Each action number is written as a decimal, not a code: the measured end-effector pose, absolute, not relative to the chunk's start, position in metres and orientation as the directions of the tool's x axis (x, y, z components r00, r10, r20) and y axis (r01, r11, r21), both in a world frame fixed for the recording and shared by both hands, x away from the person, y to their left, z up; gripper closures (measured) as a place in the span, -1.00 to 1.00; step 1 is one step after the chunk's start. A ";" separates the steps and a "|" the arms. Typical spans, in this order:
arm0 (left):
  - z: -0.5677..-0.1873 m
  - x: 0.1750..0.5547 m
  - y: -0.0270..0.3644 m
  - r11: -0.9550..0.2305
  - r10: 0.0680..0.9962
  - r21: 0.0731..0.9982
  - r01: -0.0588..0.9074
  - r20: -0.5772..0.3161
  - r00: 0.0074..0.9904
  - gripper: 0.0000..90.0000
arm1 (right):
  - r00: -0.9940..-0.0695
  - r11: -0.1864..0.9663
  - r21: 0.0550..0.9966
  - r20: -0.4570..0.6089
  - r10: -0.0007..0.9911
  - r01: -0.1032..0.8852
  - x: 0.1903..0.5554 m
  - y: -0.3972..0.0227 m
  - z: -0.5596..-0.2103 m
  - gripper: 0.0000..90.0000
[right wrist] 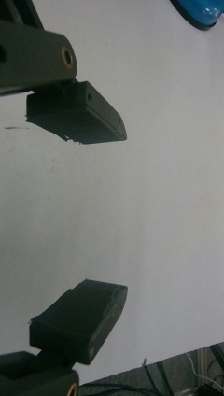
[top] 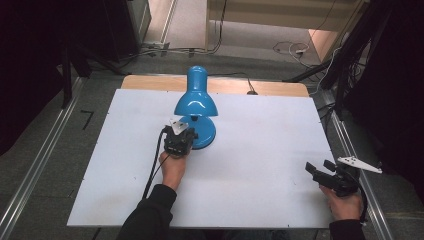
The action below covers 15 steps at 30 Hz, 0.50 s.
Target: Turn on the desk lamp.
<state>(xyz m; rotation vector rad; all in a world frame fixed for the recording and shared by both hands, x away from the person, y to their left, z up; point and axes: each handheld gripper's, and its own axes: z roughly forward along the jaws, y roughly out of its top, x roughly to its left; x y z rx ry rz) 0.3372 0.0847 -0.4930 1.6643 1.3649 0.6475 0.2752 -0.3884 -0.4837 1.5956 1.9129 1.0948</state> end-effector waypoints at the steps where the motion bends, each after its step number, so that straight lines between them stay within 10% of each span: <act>1: -0.493 0.337 0.085 -0.026 0.956 0.862 0.507 -0.127 0.265 1.00 | -0.255 0.033 0.781 0.164 0.953 0.624 0.275 -0.388 -0.484 -0.55; 15: -0.498 0.342 0.083 -0.026 0.957 0.854 0.520 -0.130 0.261 1.00 | -0.257 0.034 0.780 0.164 0.952 0.625 0.275 -0.388 -0.484 -0.55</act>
